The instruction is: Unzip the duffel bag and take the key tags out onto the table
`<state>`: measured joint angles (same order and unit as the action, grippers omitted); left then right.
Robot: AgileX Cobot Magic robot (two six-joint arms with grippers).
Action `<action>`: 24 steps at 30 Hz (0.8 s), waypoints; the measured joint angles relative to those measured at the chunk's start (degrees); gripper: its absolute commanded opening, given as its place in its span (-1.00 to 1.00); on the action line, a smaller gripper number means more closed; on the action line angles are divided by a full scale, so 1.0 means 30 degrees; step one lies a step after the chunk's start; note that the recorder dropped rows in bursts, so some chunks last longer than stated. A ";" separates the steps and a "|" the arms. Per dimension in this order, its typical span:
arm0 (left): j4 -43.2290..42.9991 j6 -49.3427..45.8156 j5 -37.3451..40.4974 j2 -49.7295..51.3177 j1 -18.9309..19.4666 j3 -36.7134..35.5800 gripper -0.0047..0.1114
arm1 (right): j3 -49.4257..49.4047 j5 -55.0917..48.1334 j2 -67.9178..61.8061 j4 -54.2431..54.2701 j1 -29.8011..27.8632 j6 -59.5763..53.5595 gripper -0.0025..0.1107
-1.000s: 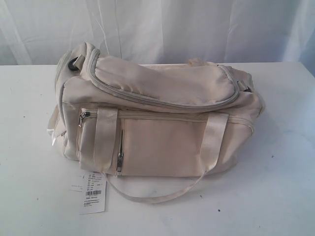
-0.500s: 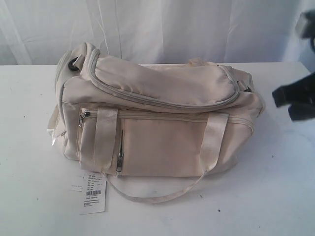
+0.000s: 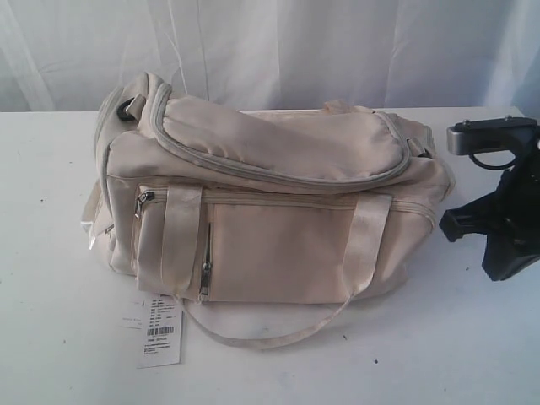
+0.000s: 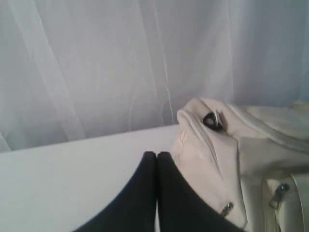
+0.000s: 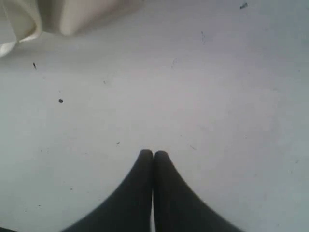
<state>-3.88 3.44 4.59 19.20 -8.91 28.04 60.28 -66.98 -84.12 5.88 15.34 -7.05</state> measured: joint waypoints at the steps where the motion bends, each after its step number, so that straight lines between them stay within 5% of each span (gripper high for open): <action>1: 0.0192 -0.0406 0.1509 0.0807 0.0000 0.1148 -0.92 | 0.0039 0.0145 0.0000 0.0000 0.0000 0.0000 -0.96; 9: 0.8690 -1.0806 1.5759 1.0932 -0.1472 1.1848 -0.92 | 0.0041 0.0330 0.0215 0.1014 0.0000 0.0000 -0.96; 13: 1.0180 -1.2738 1.9618 1.6750 -0.2669 1.6367 -0.92 | 0.0041 0.0266 0.0636 0.1106 0.0000 -0.0303 -0.96; 18: 1.0365 -1.4960 1.9836 2.0979 -0.5238 1.9768 -0.83 | 0.0041 0.0708 0.1593 0.1292 0.0000 -0.0547 -0.96; 24: 1.0233 -2.0781 1.6556 2.3937 -0.8208 2.0349 -0.07 | 0.0041 0.1120 0.2662 0.1343 0.0000 -0.0696 -0.96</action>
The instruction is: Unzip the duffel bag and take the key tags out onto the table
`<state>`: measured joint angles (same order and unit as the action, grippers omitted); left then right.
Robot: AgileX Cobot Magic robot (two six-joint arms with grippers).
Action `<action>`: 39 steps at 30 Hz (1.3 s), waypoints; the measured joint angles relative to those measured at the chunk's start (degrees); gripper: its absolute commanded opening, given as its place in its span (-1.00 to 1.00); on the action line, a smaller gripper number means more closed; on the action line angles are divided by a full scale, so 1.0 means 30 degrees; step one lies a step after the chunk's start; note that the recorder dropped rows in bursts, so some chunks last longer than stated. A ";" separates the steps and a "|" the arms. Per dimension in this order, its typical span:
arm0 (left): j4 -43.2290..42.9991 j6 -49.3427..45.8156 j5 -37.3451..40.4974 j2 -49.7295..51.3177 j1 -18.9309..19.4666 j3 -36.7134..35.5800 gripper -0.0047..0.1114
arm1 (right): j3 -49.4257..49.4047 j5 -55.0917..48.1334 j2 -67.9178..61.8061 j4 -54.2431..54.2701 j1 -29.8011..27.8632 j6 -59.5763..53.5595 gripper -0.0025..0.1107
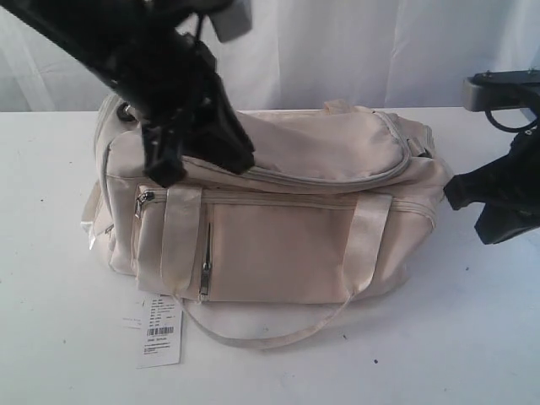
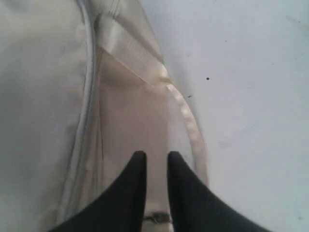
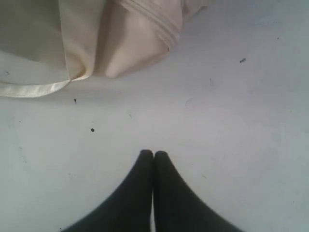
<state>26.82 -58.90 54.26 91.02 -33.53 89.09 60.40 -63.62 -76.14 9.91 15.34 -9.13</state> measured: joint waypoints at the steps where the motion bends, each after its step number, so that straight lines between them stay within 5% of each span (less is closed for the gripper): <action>1: -0.0189 -0.0617 -0.0698 0.0374 -0.0381 0.0000 0.09 | 0.0000 0.0037 0.0108 0.0000 0.0000 0.0000 -0.96; 5: -0.1655 -0.1530 -0.3455 0.1752 -0.1404 0.0000 0.50 | 0.0000 0.0072 0.0429 0.0000 0.0000 -0.0038 -0.96; 9: -0.2484 -0.1691 -0.5305 0.3146 -0.1941 0.0000 0.48 | 0.0000 0.0108 0.0637 0.0000 0.0000 -0.0038 -0.96; 15: -0.3327 -0.1231 -0.6723 0.4680 -0.2339 0.0000 -0.08 | 0.0000 0.0108 0.0676 0.0000 0.0000 -0.0038 -0.96; 19: -0.4772 0.1161 -0.6834 0.5126 -0.2339 0.0000 -0.91 | 0.0000 0.0108 0.0676 0.0000 0.0000 -0.0038 -0.96; 24: -0.4909 0.4720 -0.2144 0.5202 -0.3072 0.0237 -0.92 | 0.0000 0.0174 0.0676 0.0013 0.0000 -0.0038 -0.96; 35: -0.2627 0.6568 0.2412 0.5202 -0.5887 0.0237 -0.91 | 0.0000 0.0726 0.0676 0.0013 0.0000 -0.0038 -0.96; 39: -0.2345 0.7195 0.2969 0.5202 -0.5933 0.0237 -0.47 | 0.0000 0.1834 0.0676 0.0494 0.0000 -0.0155 -0.95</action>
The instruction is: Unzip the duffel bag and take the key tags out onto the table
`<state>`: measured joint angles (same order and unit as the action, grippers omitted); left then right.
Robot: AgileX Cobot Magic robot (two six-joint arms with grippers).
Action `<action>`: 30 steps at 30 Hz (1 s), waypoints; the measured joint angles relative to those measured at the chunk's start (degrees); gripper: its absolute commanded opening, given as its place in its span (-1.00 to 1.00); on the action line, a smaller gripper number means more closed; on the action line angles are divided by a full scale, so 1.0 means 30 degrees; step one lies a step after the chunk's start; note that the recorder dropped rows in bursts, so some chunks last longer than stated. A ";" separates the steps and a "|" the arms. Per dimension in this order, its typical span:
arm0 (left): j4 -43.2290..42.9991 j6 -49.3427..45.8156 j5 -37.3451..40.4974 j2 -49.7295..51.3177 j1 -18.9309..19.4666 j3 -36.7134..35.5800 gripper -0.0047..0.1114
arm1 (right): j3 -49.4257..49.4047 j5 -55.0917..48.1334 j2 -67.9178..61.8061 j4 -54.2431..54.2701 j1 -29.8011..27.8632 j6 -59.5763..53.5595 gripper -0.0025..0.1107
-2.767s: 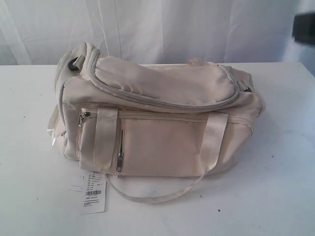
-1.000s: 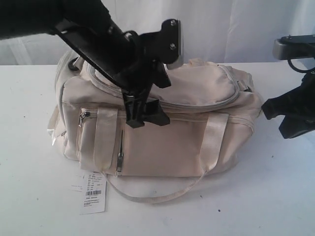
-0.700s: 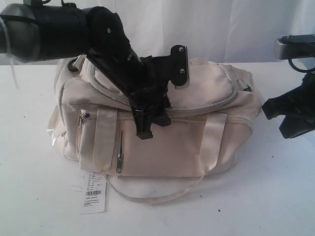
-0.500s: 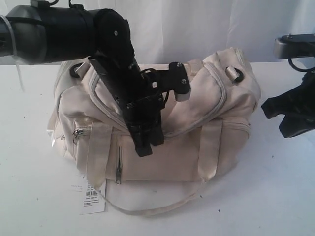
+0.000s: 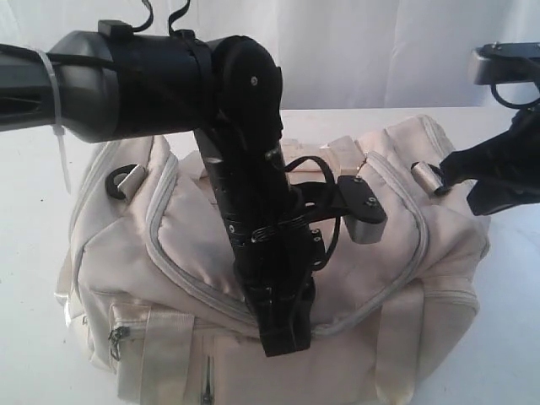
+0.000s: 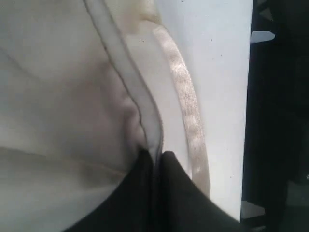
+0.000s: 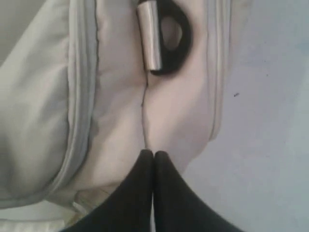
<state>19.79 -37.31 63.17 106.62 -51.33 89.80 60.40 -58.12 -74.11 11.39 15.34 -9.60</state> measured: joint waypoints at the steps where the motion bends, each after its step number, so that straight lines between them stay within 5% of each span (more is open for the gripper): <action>1: 0.0000 0.0035 0.0036 0.0000 0.0000 0.0000 -0.32 | 0.0000 0.0366 0.0000 0.0087 0.0000 0.0000 -0.92; 4: 0.0000 0.0227 0.0397 0.0000 0.0000 0.0262 0.25 | 0.0000 0.1599 0.0000 0.0149 0.0000 0.0000 -0.75; 7: -0.0779 0.1312 0.0430 0.0076 -0.0126 0.1194 0.33 | 0.0355 0.2812 0.0000 0.0554 0.0000 -0.0024 -0.50; 13: -0.4714 0.3608 0.0497 -0.0632 0.0040 0.3609 0.07 | 0.1129 0.4885 0.0000 0.1971 0.0000 -0.0374 -0.03; 17: -0.5251 0.3858 0.0509 -0.2142 0.0959 0.4584 -0.15 | 0.1331 0.6275 -0.0200 0.2387 0.0000 -0.0868 0.05; 23: -0.5608 0.5285 -0.0204 -0.3322 0.3446 0.4796 -0.92 | 0.1331 0.6839 -0.2084 0.3319 0.0000 -0.0992 0.05; 27: -0.3879 0.5472 -0.2645 -0.2859 0.5280 0.4590 -0.92 | 0.1331 0.5893 -0.3080 0.3532 0.0000 -0.0992 0.05; 30: 0.0442 0.4342 -0.3850 -0.1683 0.7181 0.4632 -0.92 | 0.1331 0.4339 -0.3263 0.3083 0.0000 -0.1019 0.04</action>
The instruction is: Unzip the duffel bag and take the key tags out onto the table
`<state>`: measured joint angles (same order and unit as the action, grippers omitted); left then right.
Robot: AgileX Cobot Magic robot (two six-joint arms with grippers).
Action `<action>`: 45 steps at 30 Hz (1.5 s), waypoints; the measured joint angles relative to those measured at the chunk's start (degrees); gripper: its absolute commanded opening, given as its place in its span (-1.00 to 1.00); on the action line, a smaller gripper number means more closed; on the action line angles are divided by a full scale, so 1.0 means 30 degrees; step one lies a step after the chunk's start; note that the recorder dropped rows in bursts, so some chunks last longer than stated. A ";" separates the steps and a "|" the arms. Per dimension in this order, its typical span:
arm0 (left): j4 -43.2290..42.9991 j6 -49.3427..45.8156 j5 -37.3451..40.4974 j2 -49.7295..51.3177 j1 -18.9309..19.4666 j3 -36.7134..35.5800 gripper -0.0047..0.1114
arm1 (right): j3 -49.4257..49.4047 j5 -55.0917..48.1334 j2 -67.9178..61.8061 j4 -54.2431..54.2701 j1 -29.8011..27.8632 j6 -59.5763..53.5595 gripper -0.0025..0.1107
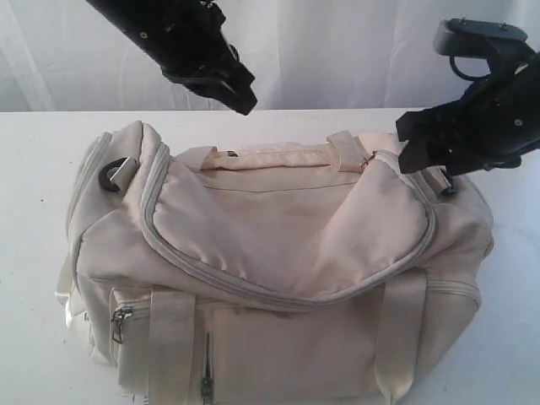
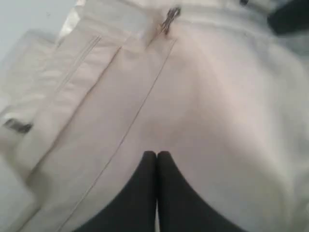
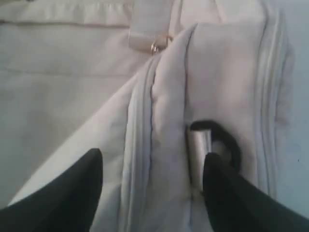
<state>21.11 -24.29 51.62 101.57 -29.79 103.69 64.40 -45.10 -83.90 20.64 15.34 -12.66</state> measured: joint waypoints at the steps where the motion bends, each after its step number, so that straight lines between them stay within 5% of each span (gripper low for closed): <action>1: 0.2863 -0.0937 0.0075 0.0784 0.0722 0.0180 -0.92 | 0.0000 -0.0572 0.0037 -0.0141 0.0000 0.0000 0.02; 6: 1.1683 -0.3838 0.1085 0.5327 0.2755 0.1931 -0.91 | 0.0281 -0.2486 0.1499 -0.0980 0.0000 0.0071 0.00; 8: 1.2061 -0.3649 0.0448 0.7127 0.2234 0.2786 -0.69 | 0.0414 -0.2541 0.2746 -0.1148 0.0000 0.0292 0.00; 12: 1.2068 -0.3518 -0.1675 0.9232 0.0593 0.4550 0.31 | 0.0414 -0.2541 0.4356 -0.1257 0.0000 0.0842 0.00; 13: 1.2068 -0.3441 -0.2327 0.9683 0.0328 0.4992 0.32 | 0.0414 -0.2541 0.4549 -0.1289 0.0000 0.0879 0.00; 32: 1.2699 -0.2692 -0.7481 1.2125 -0.1284 0.6256 0.13 | 0.0414 -0.2615 0.4755 -0.1222 0.0000 0.1000 0.00; 35: 1.2981 -0.2763 -0.7923 1.2249 -0.1284 0.6256 -0.11 | 0.0414 -0.2615 0.4755 -0.1222 0.0000 0.1000 0.00; 40: 1.3110 -0.2763 -0.8781 1.2374 -0.1326 0.6256 -0.91 | 0.0414 -0.2615 0.4755 -0.1222 0.0000 0.1000 0.00; 45: 1.2815 -0.3244 -0.8397 1.1879 -0.1240 0.6952 -0.92 | 0.0414 -0.2615 0.4755 -0.1222 0.0000 0.1000 0.00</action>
<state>59.56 -34.02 26.42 137.21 -33.50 124.55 65.64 -52.95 -69.64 16.97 15.34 -9.65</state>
